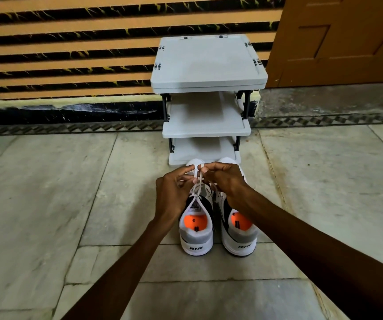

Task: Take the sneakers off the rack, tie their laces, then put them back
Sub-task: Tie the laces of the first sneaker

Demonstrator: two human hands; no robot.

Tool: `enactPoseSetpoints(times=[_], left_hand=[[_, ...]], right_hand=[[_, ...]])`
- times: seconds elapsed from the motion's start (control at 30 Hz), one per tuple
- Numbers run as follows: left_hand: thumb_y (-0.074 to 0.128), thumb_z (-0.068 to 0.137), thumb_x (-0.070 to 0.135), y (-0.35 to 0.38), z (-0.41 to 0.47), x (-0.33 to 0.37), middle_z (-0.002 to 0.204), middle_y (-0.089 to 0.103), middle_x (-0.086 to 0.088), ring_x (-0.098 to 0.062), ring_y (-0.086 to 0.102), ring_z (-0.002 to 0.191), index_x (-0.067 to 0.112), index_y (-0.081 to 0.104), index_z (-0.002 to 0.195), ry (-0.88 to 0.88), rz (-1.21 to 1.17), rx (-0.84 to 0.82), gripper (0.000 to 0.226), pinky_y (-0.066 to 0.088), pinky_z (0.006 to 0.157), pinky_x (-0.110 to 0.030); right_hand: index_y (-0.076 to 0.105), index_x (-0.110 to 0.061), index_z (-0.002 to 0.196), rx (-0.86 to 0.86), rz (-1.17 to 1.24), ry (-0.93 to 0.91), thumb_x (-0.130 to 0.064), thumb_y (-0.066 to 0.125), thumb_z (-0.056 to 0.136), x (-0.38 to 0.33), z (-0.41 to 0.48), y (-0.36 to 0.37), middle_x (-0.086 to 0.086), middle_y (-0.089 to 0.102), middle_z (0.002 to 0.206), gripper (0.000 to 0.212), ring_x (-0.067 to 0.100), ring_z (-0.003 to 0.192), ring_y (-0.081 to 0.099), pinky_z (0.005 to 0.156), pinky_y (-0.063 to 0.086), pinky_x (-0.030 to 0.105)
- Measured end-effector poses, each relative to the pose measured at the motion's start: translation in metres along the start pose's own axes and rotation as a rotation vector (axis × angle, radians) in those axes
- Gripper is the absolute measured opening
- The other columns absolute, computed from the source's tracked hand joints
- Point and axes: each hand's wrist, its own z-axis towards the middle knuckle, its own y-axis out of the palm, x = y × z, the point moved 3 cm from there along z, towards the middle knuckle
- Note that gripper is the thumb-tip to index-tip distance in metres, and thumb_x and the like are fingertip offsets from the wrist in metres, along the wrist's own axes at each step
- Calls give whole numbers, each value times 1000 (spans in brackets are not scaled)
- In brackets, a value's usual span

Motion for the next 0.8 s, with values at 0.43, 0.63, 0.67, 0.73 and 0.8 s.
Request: enactPoseSetpoints(times=[0.43, 0.63, 0.67, 0.73, 0.8], left_hand=[[73, 82, 13, 10, -2, 4, 87, 79, -3, -8, 73, 82, 18, 66, 123, 116, 105, -122, 42, 59, 83, -32], [67, 86, 10, 8, -2, 11, 91, 77, -7, -17, 72, 85, 19, 63, 127, 229, 234, -186, 41, 59, 79, -35], [66, 87, 11, 8, -1, 12, 89, 76, -8, -17, 72, 84, 18, 62, 127, 243, 260, -204, 41, 59, 77, -34], [66, 87, 14, 8, -1, 14, 88, 76, -7, -15, 71, 83, 18, 60, 127, 263, 311, -230, 41, 58, 75, -33], [64, 87, 10, 8, -1, 14, 88, 75, -6, -12, 69, 82, 21, 58, 129, 285, 368, -238, 44, 58, 73, -31]], right_hand=[[72, -8, 79, 13, -33, 54, -5, 64, 88, 11, 5, -4, 3, 63, 51, 13, 10, 37, 47, 38, 40, 15], [75, 2, 95, -91, -133, 97, 10, 52, 83, 14, 19, -1, 23, 63, 78, 26, 19, 50, 47, 43, 39, 22], [75, 2, 93, -93, -133, 113, 11, 54, 82, 14, 22, -2, 23, 64, 78, 25, 20, 51, 48, 44, 40, 23], [75, 2, 90, -78, -93, 139, 10, 61, 80, 15, 24, -5, 22, 65, 76, 19, 20, 49, 49, 40, 40, 20], [74, 4, 92, -74, -45, 160, 8, 66, 79, 16, 24, -6, 20, 65, 73, 16, 18, 48, 49, 39, 40, 18]])
